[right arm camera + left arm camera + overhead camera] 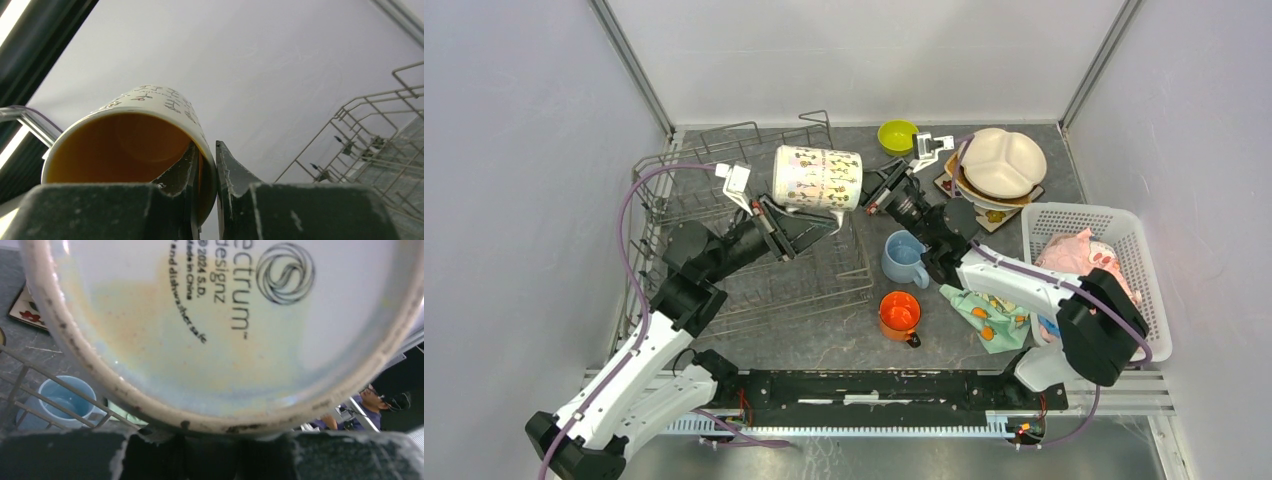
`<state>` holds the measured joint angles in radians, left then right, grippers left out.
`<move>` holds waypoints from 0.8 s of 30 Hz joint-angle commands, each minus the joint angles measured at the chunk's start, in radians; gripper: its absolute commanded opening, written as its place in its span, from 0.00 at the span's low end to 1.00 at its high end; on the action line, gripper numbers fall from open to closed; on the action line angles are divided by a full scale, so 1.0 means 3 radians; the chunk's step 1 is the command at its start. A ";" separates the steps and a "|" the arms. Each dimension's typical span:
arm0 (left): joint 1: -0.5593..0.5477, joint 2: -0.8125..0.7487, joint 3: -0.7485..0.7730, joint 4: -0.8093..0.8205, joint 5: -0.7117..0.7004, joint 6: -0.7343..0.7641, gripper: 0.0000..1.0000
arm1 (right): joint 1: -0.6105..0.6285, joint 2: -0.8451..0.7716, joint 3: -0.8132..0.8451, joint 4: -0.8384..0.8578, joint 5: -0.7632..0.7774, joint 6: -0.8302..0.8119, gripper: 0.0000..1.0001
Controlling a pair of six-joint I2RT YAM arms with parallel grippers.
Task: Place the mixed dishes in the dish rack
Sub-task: Position the cup upside down at the center of the board.
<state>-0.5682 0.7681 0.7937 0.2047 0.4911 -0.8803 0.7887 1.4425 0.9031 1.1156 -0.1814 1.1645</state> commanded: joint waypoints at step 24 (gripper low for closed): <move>-0.0023 -0.0468 -0.0277 0.0273 -0.0690 -0.0045 0.44 | 0.0036 0.0332 0.0172 0.0723 -0.0112 0.0362 0.00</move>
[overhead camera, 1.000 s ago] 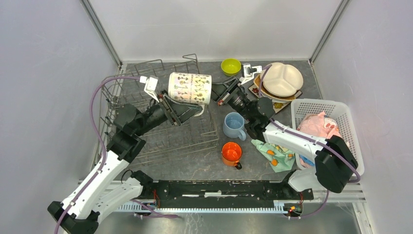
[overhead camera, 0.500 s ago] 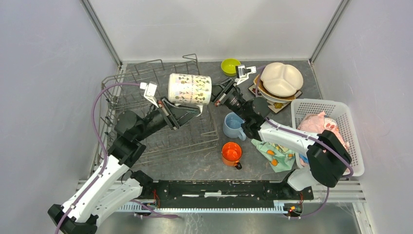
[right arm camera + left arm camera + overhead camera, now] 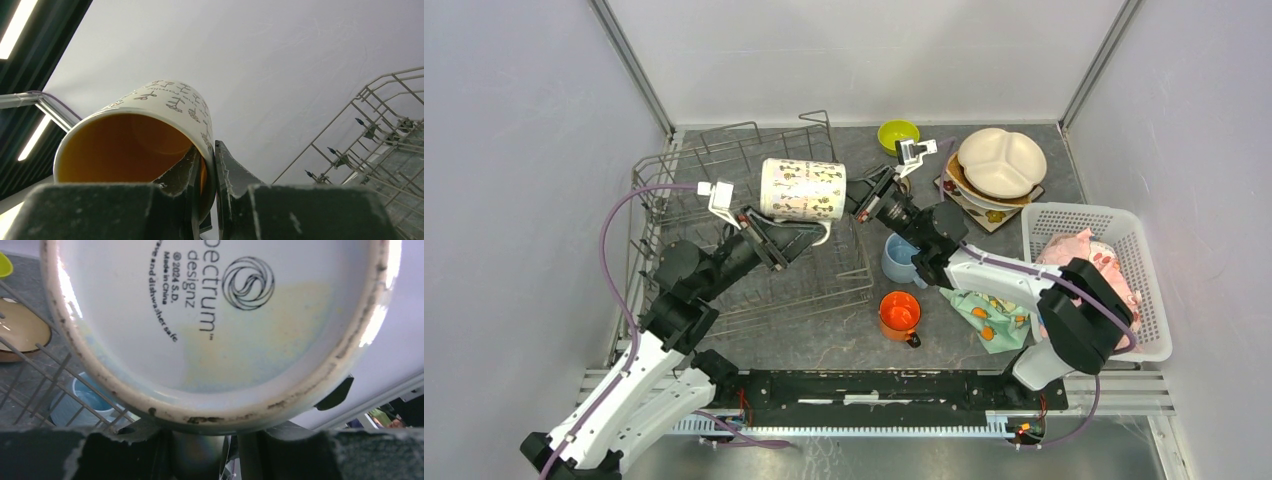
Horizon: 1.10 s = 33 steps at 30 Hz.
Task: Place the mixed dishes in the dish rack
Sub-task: Position the cup upside down at the center of the board.
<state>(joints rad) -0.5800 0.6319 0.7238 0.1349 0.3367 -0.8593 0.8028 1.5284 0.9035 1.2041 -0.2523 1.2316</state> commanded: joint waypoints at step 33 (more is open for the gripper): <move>0.0016 0.0005 0.0122 0.0170 -0.0598 0.0686 0.02 | -0.0013 0.0064 0.0093 -0.0204 0.0060 -0.0224 0.55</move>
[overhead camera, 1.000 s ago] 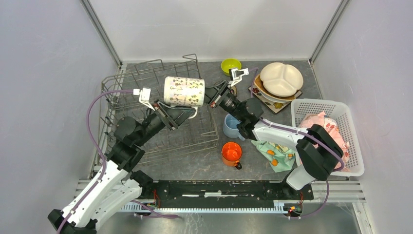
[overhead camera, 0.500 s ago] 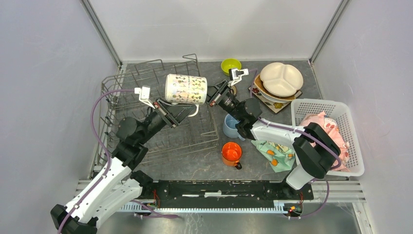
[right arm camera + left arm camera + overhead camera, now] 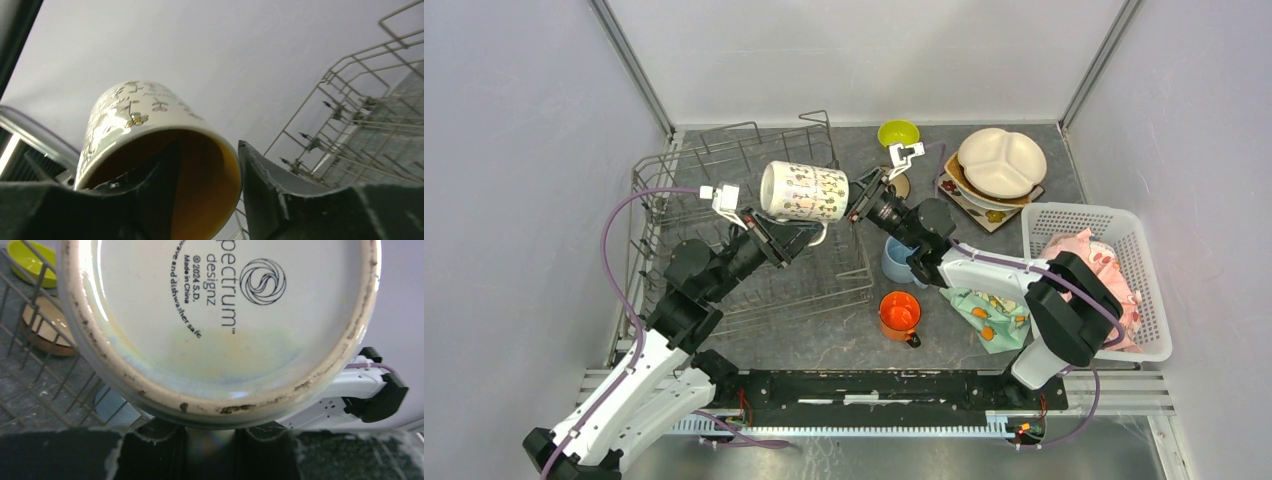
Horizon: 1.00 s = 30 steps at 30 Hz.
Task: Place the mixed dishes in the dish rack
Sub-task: Position the cup upside down at the center of the board.
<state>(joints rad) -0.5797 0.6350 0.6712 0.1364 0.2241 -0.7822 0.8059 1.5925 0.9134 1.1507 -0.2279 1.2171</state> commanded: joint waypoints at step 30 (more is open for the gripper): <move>0.0015 0.0073 0.1075 -0.0958 -0.1514 0.1886 0.02 | -0.0331 -0.0825 -0.0275 -0.1135 -0.0118 -0.0806 0.98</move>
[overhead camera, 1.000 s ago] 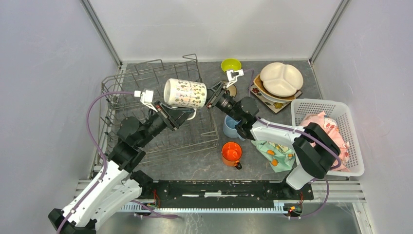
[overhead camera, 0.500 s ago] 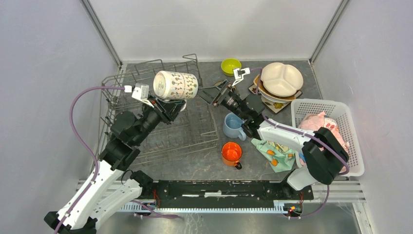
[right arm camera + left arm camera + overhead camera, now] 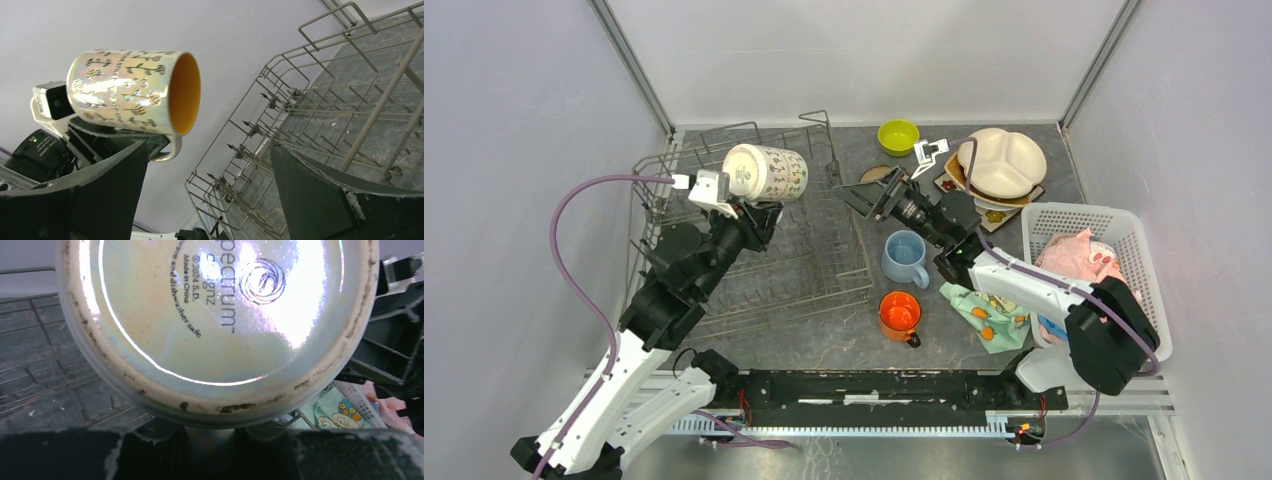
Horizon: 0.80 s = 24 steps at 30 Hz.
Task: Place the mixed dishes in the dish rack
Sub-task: Position the cup upside down at the center of the board.
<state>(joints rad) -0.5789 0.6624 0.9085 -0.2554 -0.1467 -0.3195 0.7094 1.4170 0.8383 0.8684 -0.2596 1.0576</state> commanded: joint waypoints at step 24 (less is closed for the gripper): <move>0.0029 0.0663 0.0541 -0.0346 -0.1351 0.0581 0.02 | -0.0005 -0.1911 -0.0391 -0.2570 0.0479 -0.1724 0.98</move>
<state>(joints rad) -0.5781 0.8337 0.9718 -0.4557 -0.4702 -0.1818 0.7094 0.9257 0.7574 0.1844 -0.1635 0.6346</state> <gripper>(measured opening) 0.313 0.979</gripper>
